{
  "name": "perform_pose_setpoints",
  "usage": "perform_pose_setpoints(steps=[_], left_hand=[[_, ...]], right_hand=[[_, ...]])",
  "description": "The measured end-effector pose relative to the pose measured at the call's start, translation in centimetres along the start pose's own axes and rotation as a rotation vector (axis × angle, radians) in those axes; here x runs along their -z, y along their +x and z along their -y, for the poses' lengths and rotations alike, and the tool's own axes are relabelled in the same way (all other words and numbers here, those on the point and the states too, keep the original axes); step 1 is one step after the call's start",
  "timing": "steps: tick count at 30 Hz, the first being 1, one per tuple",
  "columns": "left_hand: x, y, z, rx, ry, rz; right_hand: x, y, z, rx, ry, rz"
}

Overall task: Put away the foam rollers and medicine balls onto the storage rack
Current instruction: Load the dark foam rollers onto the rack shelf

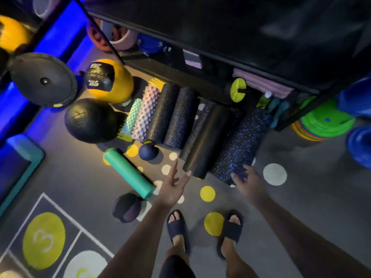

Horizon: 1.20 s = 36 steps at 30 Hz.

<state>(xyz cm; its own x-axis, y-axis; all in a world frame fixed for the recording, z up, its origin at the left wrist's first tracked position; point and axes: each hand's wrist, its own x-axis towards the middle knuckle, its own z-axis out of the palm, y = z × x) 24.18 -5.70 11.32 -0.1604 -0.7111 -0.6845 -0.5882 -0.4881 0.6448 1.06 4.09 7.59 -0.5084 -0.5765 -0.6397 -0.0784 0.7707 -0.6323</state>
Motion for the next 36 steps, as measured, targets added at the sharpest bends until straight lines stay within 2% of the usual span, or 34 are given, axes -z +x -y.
perform_pose_setpoints(steps=[3,6,9,11,15,19,21,24,27,31,36], left_hand=[[-3.6,4.3,0.6,0.017,0.130,0.068],[-6.8,9.8,1.9,-0.027,0.418,0.136],[-9.3,15.6,3.0,-0.047,0.636,0.147],[-10.7,20.3,3.6,-0.054,0.734,0.113],[-12.6,30.1,4.3,-0.039,0.787,0.089],[-13.7,35.8,5.9,0.087,0.720,0.153],[-14.3,37.4,7.4,0.093,0.691,0.169],[-14.7,38.1,9.1,0.044,0.688,0.117],[-14.1,37.8,8.6,0.009,0.682,0.125],[-11.0,34.1,5.6,0.024,0.655,0.116],[-3.0,23.3,1.4,0.110,0.525,0.031]], right_hand=[[0.5,3.4,-1.7,-0.111,-0.003,-0.041],[0.2,7.5,-4.3,-0.262,0.072,-0.070],[-1.1,11.1,-6.4,-0.363,0.088,-0.059],[-2.5,14.0,-7.9,-0.379,0.166,-0.121],[-6.4,20.4,-9.3,-0.444,0.217,-0.181],[-10.3,25.8,-9.9,-0.540,0.211,-0.188],[-11.7,27.9,-10.8,-0.593,0.215,-0.264],[-13.2,29.5,-12.0,-0.603,0.181,-0.386],[-13.3,29.3,-11.3,-0.619,0.106,-0.434],[-12.3,26.0,-7.6,-0.606,0.055,-0.378],[-11.0,16.8,0.6,-0.494,0.061,-0.246]])
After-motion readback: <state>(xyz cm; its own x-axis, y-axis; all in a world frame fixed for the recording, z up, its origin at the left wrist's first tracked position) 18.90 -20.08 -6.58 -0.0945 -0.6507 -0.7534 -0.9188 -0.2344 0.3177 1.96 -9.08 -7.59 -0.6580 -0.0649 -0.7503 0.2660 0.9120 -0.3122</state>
